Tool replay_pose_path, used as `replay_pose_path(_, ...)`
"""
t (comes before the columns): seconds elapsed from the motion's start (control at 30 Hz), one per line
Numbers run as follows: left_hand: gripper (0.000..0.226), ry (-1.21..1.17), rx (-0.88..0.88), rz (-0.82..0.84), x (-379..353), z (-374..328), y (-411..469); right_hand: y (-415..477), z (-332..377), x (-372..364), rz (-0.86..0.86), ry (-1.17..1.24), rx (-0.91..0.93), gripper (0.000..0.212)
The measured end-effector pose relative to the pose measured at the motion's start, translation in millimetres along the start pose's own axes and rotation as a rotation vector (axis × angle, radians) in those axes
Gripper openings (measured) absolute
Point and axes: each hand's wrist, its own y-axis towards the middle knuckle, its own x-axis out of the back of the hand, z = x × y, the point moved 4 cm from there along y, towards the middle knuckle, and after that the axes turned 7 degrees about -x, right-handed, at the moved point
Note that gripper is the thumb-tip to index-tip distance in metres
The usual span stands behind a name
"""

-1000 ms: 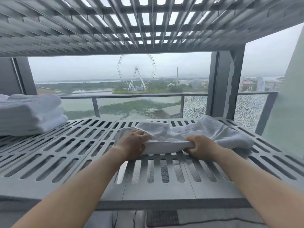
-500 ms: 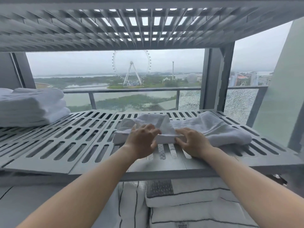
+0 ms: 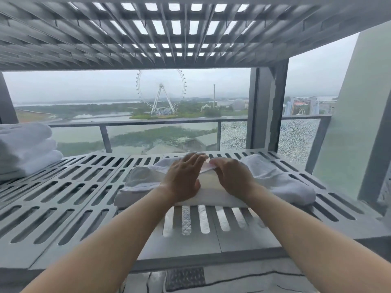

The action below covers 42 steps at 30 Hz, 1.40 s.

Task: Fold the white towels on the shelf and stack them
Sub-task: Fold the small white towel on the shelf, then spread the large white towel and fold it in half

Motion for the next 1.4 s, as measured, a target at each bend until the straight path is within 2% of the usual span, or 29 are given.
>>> replay_pose_path(0.1, 0.064, 0.027, 0.035, 0.144, -8, 17, 20, 17, -11, 2, -0.026, -0.021, 0.048, 0.030)
replay_pose_path(0.17, 0.053, 0.052, 0.034, 0.258, -17, 27, 28, 23, -27, -5, 0.074, -0.152, 0.081, 0.039)
replay_pose_path(0.23, 0.039, 0.084, -0.001, 0.305, -29, 33, 31, 26, -44, -15, 0.234, -0.236, 0.126, 0.049)
replay_pose_path(0.3, 0.027, 0.048, -0.056, 0.248, -41, 39, 31, 30, -55, -18, 0.327, -0.192, 0.180, 0.058)
replay_pose_path(0.37, 0.028, -0.027, -0.099, 0.171, -49, 45, 28, 36, -63, -20, 0.379, -0.164, 0.245, 0.063)
replay_pose_path(0.5, 0.023, -0.044, -0.125, 0.079, -52, 48, 21, 41, -67, -29, 0.470, -0.144, 0.344, 0.041)
replay_pose_path(0.63, 0.040, 0.086, -0.102, -0.072, -49, 46, 15, 49, -67, -41, 0.392, -0.125, 0.390, 0.039)
replay_pose_path(0.73, 0.039, 0.155, -0.083, -0.088, -44, 46, 12, 46, -70, -47, 0.297, 0.000, 0.404, 0.035)
replay_pose_path(0.8, 0.035, 0.133, -0.092, -0.079, -43, 48, 10, 42, -69, -47, 0.289, -0.017, 0.424, 0.028)
replay_pose_path(0.9, 0.033, 0.095, -0.114, -0.071, -44, 47, 9, 40, -66, -42, 0.383, -0.055, 0.391, 0.029)
replay_pose_path(1.03, 0.035, 0.088, -0.057, -0.024, -38, 53, 19, 54, -65, -27, 0.492, -0.117, 0.359, 0.018)
replay_pose_path(1.1, 0.029, 0.077, 0.049, 0.041, -26, 60, 38, 77, -64, -12, 0.451, -0.154, 0.348, 0.024)
replay_pose_path(1.2, 0.030, 0.215, 0.217, 0.131, -15, 79, 77, 129, -66, -10, 0.297, -0.305, 0.334, 0.035)
replay_pose_path(1.33, 0.057, 0.386, 0.354, 0.179, -33, 96, 108, 162, -70, -34, 0.101, -0.475, 0.257, 0.037)
replay_pose_path(1.4, 0.064, 0.433, 0.310, 0.136, -50, 89, 109, 147, -71, -55, 0.018, -0.509, 0.320, 0.035)
